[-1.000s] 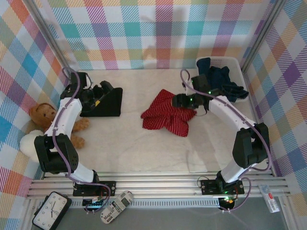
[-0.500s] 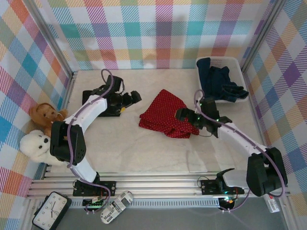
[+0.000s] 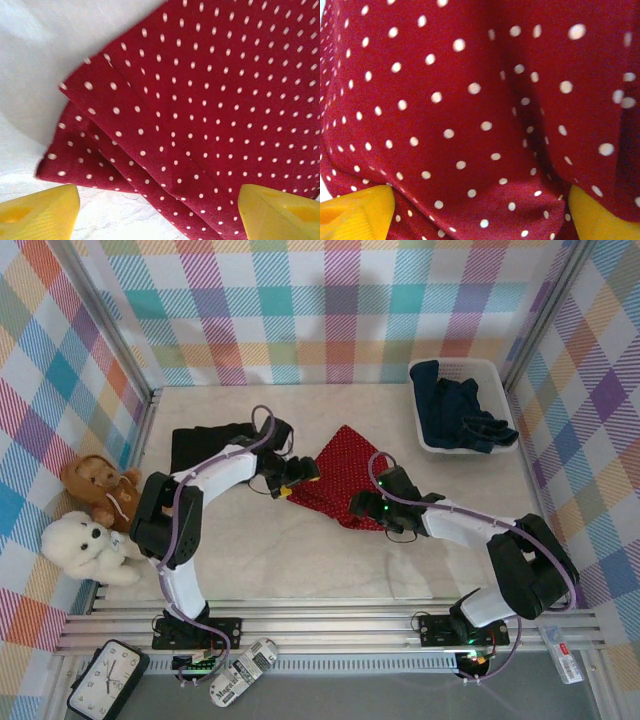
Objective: Fold and stack the skirts
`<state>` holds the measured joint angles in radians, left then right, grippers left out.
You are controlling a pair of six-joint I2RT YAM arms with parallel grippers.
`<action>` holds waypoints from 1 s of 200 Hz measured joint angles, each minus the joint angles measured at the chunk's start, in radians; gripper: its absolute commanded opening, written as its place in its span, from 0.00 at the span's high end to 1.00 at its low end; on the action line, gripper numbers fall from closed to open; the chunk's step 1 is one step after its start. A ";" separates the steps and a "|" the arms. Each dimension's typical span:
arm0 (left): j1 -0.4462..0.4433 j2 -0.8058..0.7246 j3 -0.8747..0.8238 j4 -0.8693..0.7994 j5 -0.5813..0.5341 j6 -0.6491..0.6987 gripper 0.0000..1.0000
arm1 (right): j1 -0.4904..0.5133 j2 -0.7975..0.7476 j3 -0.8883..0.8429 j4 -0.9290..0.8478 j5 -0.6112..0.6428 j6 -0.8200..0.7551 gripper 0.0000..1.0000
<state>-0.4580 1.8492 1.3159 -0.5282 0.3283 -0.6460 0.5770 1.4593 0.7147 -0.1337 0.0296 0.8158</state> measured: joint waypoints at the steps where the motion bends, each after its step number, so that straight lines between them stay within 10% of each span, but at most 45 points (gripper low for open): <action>1: -0.002 0.002 0.000 0.000 0.000 -0.001 0.20 | 0.000 0.000 0.000 0.000 0.002 0.000 0.15; 143: -0.031 0.189 0.133 -0.048 -0.008 -0.050 0.45 | 0.014 -0.100 0.106 -0.287 -0.023 -0.782 0.26; 173: -0.032 0.196 0.136 -0.049 -0.016 -0.066 0.65 | 0.022 -0.030 0.142 -0.343 0.015 -0.951 0.44; 200: -0.032 0.196 0.143 -0.058 -0.029 -0.064 0.92 | 0.026 0.021 0.146 -0.354 0.089 -1.034 0.80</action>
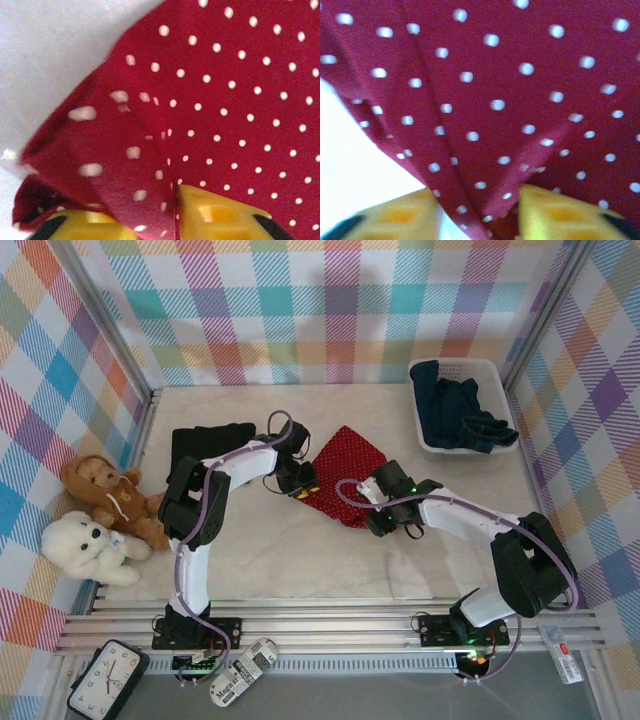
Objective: Fold and stack the skirts
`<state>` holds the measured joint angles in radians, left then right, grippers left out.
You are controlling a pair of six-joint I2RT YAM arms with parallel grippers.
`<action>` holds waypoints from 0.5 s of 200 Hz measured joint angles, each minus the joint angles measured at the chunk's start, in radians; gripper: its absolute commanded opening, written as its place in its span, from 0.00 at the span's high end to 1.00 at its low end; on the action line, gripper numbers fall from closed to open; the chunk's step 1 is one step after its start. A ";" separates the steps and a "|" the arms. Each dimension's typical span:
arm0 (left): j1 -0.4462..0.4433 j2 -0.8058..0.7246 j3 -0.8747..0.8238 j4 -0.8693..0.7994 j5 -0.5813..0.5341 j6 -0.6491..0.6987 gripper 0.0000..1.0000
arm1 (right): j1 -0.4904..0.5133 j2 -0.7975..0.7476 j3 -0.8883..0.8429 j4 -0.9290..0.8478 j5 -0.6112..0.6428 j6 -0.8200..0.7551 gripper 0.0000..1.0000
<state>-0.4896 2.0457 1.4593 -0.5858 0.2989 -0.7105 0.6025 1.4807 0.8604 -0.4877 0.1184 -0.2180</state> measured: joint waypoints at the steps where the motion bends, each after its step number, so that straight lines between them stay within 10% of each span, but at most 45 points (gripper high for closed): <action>1: 0.000 0.000 0.001 -0.002 -0.002 0.004 0.93 | 0.000 0.001 0.000 0.000 0.005 0.001 0.81; 37: 0.000 -0.011 0.030 -0.030 -0.036 0.024 1.00 | 0.000 -0.025 0.007 0.000 0.091 -0.037 1.00; 100: 0.000 -0.122 0.296 -0.121 -0.126 0.127 1.00 | -0.010 -0.201 0.110 -0.031 0.045 -0.107 1.00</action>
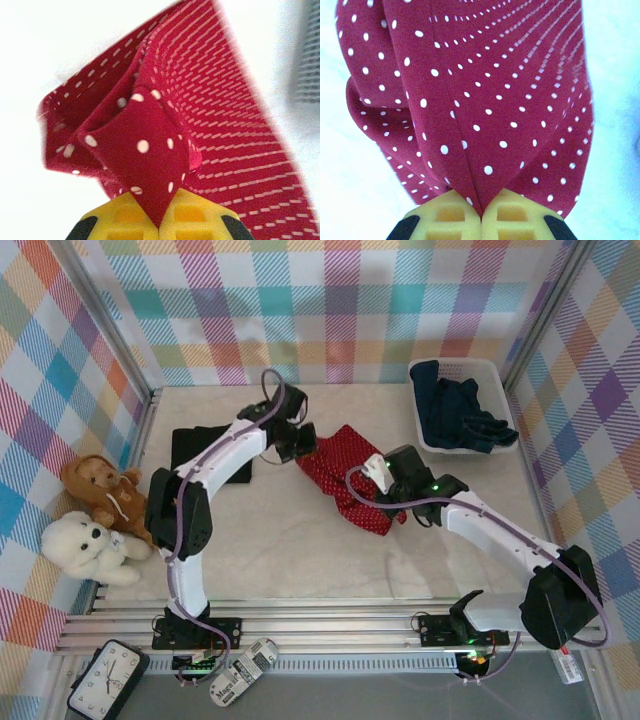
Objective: Fold and stack the skirts
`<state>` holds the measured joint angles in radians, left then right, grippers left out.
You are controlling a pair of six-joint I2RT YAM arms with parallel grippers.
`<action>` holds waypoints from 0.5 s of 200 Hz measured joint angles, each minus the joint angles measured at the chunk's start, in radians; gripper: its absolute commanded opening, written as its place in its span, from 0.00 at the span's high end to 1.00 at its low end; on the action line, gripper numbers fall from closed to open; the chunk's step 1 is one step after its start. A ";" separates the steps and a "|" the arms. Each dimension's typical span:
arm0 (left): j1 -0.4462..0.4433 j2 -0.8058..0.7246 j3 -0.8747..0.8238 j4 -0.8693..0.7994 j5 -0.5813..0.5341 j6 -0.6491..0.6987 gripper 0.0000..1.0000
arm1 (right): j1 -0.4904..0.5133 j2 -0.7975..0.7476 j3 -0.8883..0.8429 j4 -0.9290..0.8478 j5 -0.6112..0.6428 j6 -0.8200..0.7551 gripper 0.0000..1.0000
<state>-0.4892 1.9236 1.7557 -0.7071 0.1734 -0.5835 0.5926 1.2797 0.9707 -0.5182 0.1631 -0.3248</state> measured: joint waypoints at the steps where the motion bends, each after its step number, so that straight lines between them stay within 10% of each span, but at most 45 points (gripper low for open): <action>1: 0.000 -0.002 0.010 0.000 -0.005 0.005 1.00 | -0.001 0.000 0.002 0.000 -0.001 0.000 1.00; 100: 0.080 0.298 0.985 -0.145 -0.059 0.167 1.00 | -0.233 0.257 0.632 -0.098 -0.145 -0.169 1.00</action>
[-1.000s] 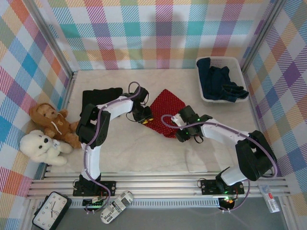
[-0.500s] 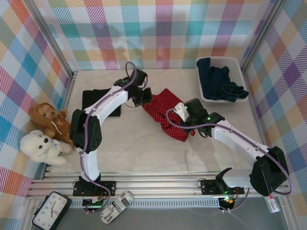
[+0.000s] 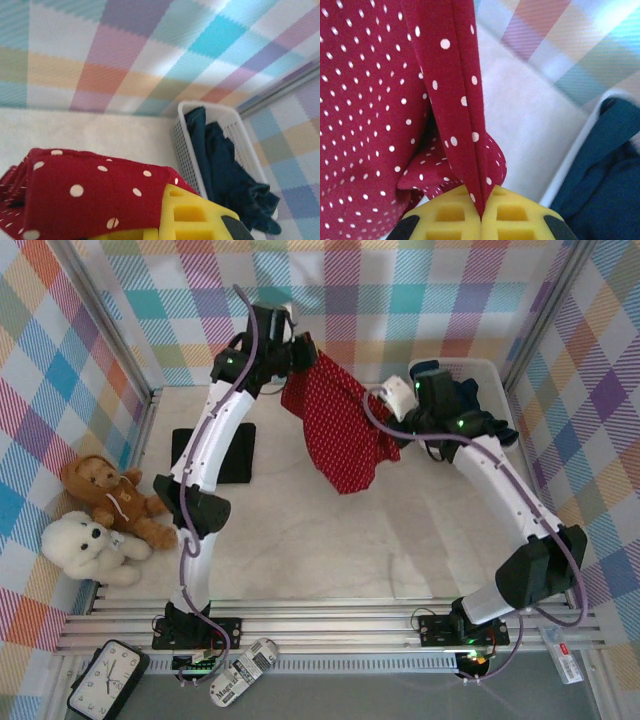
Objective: Fold and stack the skirts
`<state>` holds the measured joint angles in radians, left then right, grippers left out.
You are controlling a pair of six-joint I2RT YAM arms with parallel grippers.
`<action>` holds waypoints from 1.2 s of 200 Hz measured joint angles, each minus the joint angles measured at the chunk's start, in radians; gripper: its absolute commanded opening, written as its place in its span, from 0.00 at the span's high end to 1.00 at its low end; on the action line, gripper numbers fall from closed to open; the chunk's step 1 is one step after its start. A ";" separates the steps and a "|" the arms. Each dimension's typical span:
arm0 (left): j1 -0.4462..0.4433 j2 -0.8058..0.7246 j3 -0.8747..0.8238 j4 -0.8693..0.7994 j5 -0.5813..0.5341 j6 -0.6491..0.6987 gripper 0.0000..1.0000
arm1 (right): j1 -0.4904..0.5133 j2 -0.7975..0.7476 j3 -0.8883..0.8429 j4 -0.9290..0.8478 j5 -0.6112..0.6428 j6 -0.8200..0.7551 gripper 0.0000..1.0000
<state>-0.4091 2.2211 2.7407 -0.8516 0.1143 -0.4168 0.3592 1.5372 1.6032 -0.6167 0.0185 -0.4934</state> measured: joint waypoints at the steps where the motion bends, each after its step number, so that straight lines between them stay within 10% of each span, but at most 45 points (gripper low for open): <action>1: 0.001 0.001 0.003 -0.001 0.000 0.000 1.00 | 0.000 0.004 0.010 -0.002 0.000 -0.004 1.00; 29: 0.015 -0.039 -0.039 -0.014 -0.002 0.026 1.00 | 0.016 0.024 0.109 -0.048 0.018 -0.055 1.00; 56: 0.015 -0.248 -0.468 0.056 0.005 0.029 0.99 | 0.072 0.004 0.047 -0.104 0.041 -0.094 0.74; 81: 0.016 -0.467 -1.004 0.187 0.053 -0.018 0.30 | 0.131 -0.019 -0.115 -0.183 -0.037 -0.092 0.45; 116: 0.015 -0.551 -1.418 0.224 0.075 -0.093 0.08 | 0.139 -0.132 -0.422 -0.138 -0.140 0.062 0.00; 208: 0.003 -0.485 -1.412 0.272 0.103 -0.198 0.00 | -0.039 -0.200 -0.781 0.192 -0.003 0.998 0.08; 240: -0.017 -0.442 -1.400 0.276 0.106 -0.216 0.00 | -0.039 -0.157 -0.840 0.271 -0.046 1.067 0.16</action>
<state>-0.4259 1.7794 1.3403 -0.5758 0.2199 -0.6327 0.3202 1.3804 0.7635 -0.3454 -0.0277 0.5732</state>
